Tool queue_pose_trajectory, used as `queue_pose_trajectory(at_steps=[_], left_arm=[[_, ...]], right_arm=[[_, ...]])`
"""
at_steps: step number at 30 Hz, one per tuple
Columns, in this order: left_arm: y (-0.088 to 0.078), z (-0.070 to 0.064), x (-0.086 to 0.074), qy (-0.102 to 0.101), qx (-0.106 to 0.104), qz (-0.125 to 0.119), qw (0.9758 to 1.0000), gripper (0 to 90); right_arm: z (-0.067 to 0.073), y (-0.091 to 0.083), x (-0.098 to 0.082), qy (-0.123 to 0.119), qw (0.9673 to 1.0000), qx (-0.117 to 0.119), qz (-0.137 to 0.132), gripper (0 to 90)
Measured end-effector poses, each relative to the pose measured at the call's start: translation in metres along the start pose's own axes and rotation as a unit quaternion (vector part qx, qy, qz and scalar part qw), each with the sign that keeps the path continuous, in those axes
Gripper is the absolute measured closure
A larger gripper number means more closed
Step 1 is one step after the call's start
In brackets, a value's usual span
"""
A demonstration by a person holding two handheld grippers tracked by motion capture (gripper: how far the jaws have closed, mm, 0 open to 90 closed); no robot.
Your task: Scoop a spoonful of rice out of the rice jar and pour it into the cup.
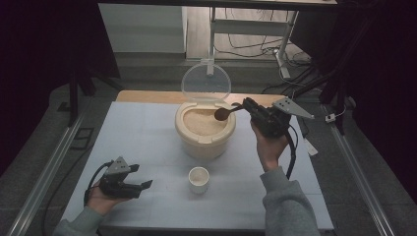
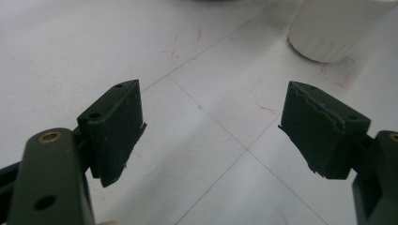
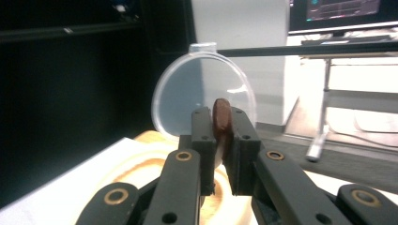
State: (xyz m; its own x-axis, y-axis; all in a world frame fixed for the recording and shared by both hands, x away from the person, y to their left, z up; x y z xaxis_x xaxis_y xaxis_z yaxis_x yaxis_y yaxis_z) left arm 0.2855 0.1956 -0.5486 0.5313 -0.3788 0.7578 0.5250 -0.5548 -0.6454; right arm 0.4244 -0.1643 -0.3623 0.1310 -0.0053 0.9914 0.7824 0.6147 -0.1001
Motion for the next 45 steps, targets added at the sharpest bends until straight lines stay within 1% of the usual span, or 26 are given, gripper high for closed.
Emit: queue_pose_trajectory(at_steps=[4, 6, 10, 13, 15, 18, 21, 24, 26, 30, 32, 36, 42, 45], left_arm=[[-0.001, 0.000, 0.000, -0.001, 0.000, -0.001, 1.0000, 21.1], [0.000, 0.001, 0.000, -0.001, 0.000, 0.000, 1.0000, 21.1], [0.000, 0.001, 0.000, 0.001, 0.001, 0.001, 1.0000, 21.1], [0.000, 0.000, 0.000, 0.001, 0.001, 0.001, 1.0000, 21.1], [0.000, 0.000, 0.000, 0.002, 0.000, 0.001, 1.0000, 21.1], [0.000, 0.000, 0.000, 0.003, 0.000, 0.001, 1.0000, 21.1], [0.000, 0.000, 0.000, 0.003, 0.000, 0.002, 1.0000, 21.1], [0.000, 0.000, 0.000, 0.003, -0.001, 0.001, 1.0000, 21.1], [0.000, 0.000, 0.000, 0.004, -0.001, 0.002, 1.0000, 21.1], [0.001, -0.001, 0.000, 0.005, -0.002, 0.004, 1.0000, 20.8], [0.001, -0.001, 0.000, 0.005, -0.001, 0.004, 1.0000, 20.8], [0.001, -0.001, 0.000, 0.005, -0.001, 0.003, 1.0000, 20.8], [0.001, -0.001, 0.000, 0.006, -0.001, 0.004, 1.0000, 20.8], [0.001, -0.001, 0.000, 0.005, -0.001, 0.004, 1.0000, 20.7]], right_arm=[[-0.002, 0.007, -0.004, -0.015, 0.9997, -0.014, 0.014, 82.6], [-0.001, 0.011, -0.008, -0.026, 0.9993, -0.017, 0.023, 82.6], [0.002, 0.016, -0.013, -0.026, 0.9991, -0.015, 0.030, 82.6], [0.002, 0.022, -0.018, -0.016, 0.9991, -0.009, 0.037, 82.6], [0.003, 0.026, -0.023, -0.003, 0.9991, -0.004, 0.041, 82.6], [0.002, 0.032, -0.029, 0.025, 0.9988, 0.002, 0.043, 82.6], [-0.001, 0.036, -0.035, 0.058, 0.9973, 0.009, 0.043, 82.6], [-0.005, 0.040, -0.039, 0.095, 0.9945, 0.014, 0.043, 82.6], [-0.006, 0.041, -0.041, 0.115, 0.9924, 0.016, 0.041, 82.3], [-0.008, 0.041, -0.041, 0.142, 0.9888, 0.017, 0.043, 82.1], [-0.009, 0.042, -0.044, 0.159, 0.9859, 0.021, 0.048, 82.2], [-0.012, 0.042, -0.047, 0.190, 0.9804, 0.022, 0.047, 82.0], [-0.020, 0.041, -0.054, 0.241, 0.9693, 0.021, 0.046, 82.1], [-0.024, 0.041, -0.057, 0.266, 0.9627, 0.021, 0.047, 82.2]])
Point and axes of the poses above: each handheld gripper's, and its own axes: y roughly forward along the jaws, x roughly out of its top, z roughly to its left, the point moved 6 cm from there along y, roughly forward along the jaws
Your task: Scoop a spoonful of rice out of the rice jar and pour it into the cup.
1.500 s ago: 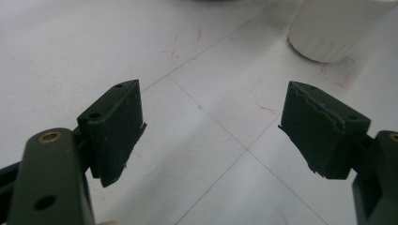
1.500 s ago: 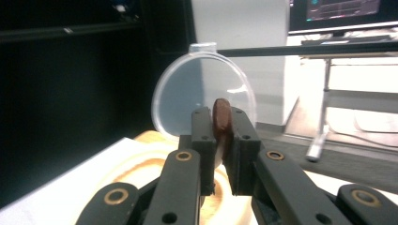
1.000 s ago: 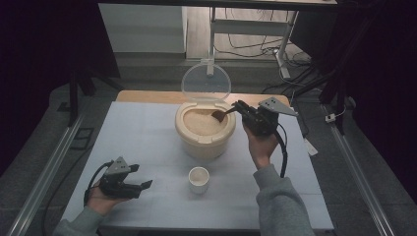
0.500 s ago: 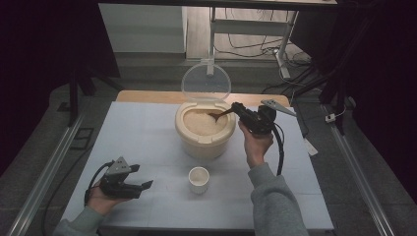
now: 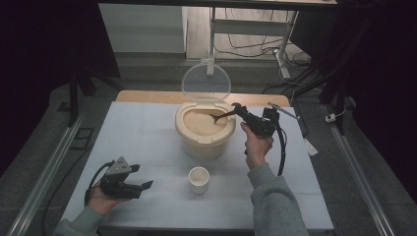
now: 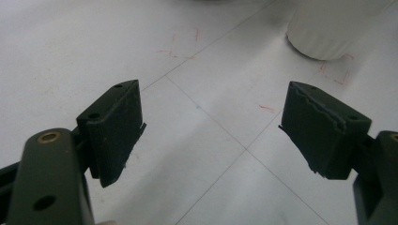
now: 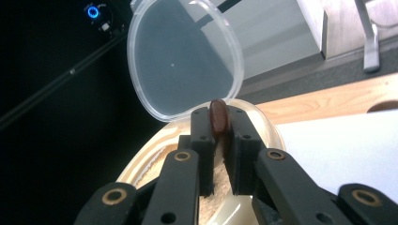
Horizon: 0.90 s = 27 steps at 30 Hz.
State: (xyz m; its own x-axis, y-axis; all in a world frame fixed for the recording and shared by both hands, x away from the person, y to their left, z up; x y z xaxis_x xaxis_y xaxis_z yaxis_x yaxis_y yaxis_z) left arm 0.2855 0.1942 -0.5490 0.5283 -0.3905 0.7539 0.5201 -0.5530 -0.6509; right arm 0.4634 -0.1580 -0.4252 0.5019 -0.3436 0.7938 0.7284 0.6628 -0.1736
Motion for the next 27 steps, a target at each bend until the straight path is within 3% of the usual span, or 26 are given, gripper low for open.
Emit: queue_pose_trajectory(at_steps=[4, 12, 20, 27], left_arm=[[0.000, 0.000, 0.000, 0.000, 0.000, 0.000, 1.0000, 20.7], [0.000, 0.000, 0.000, 0.001, 0.000, 0.000, 1.0000, 20.8], [0.001, -0.001, 0.000, 0.004, 0.000, 0.001, 1.0000, 20.8], [0.001, -0.001, 0.000, 0.007, 0.000, 0.002, 1.0000, 20.8]], right_arm=[[-0.004, -0.002, 0.001, 0.029, 0.9996, 0.005, -0.001, 82.5], [-0.007, -0.005, 0.001, 0.064, 0.9979, 0.008, 0.002, 82.7], [-0.015, -0.011, 0.004, 0.122, 0.9923, 0.018, 0.004, 82.7], [-0.020, -0.017, 0.008, 0.156, 0.9875, 0.023, 0.009, 82.7]])
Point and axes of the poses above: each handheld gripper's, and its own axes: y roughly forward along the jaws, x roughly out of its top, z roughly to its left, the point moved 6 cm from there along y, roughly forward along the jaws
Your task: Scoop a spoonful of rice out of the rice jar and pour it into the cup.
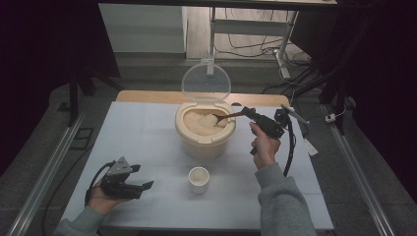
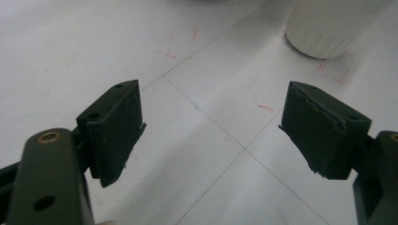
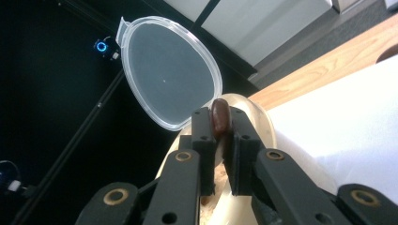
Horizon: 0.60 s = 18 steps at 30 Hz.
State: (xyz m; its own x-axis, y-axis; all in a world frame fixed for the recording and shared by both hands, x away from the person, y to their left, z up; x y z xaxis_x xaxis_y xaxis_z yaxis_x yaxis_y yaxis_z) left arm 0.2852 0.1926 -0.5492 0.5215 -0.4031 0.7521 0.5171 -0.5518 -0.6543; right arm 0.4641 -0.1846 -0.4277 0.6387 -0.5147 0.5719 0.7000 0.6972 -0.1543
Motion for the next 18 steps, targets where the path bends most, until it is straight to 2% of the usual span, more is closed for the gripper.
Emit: queue_pose_trajectory(at_steps=[3, 18], left_arm=[[-0.0001, 0.0001, -0.0001, 0.000, 0.000, 0.000, 1.0000, 20.8], [0.0014, -0.0008, -0.0005, 0.007, 0.003, 0.004, 1.0000, 20.9]], right_arm=[[-0.0009, -0.0003, 0.0006, 0.013, 0.9999, -0.001, 0.001, 82.7], [-0.0013, -0.0094, 0.0089, 0.031, 0.9994, 0.014, -0.008, 82.8]])
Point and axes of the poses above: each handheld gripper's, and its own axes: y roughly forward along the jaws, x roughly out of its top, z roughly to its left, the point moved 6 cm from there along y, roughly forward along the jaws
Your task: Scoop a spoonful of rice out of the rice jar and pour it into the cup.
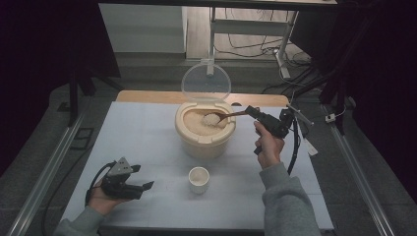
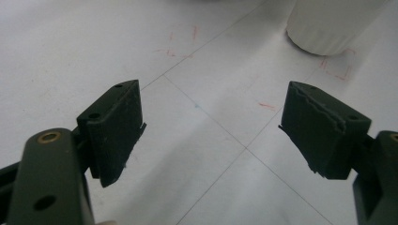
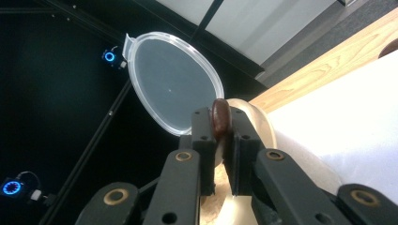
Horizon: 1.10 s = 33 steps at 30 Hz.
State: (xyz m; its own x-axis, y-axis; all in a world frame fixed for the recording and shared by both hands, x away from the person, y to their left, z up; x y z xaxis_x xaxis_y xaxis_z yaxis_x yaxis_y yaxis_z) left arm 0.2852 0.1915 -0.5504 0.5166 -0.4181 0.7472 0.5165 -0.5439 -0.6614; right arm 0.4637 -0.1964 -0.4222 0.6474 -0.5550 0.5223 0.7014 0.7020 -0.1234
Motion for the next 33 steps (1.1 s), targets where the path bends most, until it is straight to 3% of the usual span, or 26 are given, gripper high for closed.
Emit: queue_pose_trajectory(at_steps=[33], left_arm=[[-0.001, 0.000, 0.000, 0.002, 0.000, -0.001, 1.0000, 21.0]], right_arm=[[0.008, -0.013, -0.002, 0.021, 0.9993, 0.020, 0.022, 82.7]])
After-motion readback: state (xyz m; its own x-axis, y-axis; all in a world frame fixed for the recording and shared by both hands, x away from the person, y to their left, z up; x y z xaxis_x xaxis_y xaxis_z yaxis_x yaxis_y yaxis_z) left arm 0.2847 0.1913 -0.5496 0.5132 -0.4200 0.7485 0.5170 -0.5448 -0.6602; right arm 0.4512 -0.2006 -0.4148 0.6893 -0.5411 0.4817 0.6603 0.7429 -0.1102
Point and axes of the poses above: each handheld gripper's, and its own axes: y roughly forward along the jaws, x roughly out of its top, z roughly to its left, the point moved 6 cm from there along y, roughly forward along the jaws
